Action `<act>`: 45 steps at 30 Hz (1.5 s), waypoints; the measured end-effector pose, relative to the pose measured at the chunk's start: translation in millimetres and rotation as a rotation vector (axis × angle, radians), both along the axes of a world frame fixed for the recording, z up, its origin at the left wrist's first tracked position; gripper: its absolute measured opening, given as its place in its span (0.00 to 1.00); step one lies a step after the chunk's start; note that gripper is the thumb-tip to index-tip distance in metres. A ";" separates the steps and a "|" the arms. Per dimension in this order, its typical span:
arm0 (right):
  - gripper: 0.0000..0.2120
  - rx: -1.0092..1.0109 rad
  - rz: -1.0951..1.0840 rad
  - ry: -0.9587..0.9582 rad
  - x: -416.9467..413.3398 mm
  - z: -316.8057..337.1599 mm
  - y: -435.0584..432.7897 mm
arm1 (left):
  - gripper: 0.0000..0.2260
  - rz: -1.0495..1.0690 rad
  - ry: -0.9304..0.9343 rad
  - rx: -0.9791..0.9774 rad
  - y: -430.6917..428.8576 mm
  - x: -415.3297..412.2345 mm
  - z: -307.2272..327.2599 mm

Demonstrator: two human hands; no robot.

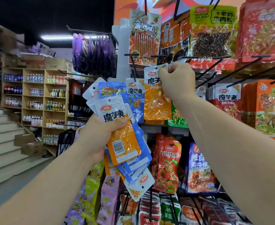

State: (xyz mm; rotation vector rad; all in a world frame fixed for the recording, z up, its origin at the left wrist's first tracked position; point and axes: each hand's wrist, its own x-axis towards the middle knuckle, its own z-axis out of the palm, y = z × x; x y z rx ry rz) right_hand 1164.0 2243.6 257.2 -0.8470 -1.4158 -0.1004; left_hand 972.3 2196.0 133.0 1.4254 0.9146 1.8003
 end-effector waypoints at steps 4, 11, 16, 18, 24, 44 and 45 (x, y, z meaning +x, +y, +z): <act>0.21 -0.005 0.002 -0.007 4.5 -2.0 0.2 | 0.16 -0.080 -0.046 0.005 -2.3 0.2 -1.5; 0.19 0.002 -0.065 -0.044 4.5 -4.6 4.0 | 0.15 -0.113 -0.051 -0.017 -6.8 3.4 3.4; 0.21 -0.024 -0.091 -0.085 6.3 -6.8 9.3 | 0.14 -0.129 -0.063 -0.020 -9.7 4.7 3.4; 0.23 -0.081 -0.107 -0.103 6.8 -7.0 12.8 | 0.14 -0.126 -0.067 -0.020 -9.4 4.7 3.0; 0.11 -0.094 -0.189 -0.252 14.4 -16.7 22.2 | 0.17 -0.130 -0.073 -0.010 -5.7 1.8 0.2; 0.30 -0.123 -0.866 -1.397 28.8 -38.2 43.3 | 0.15 -0.122 -0.068 -0.007 -4.3 0.4 0.1; 0.30 -0.131 -0.866 -1.402 27.2 -37.3 42.7 | 0.14 -0.125 -0.072 -0.008 -5.4 0.9 0.3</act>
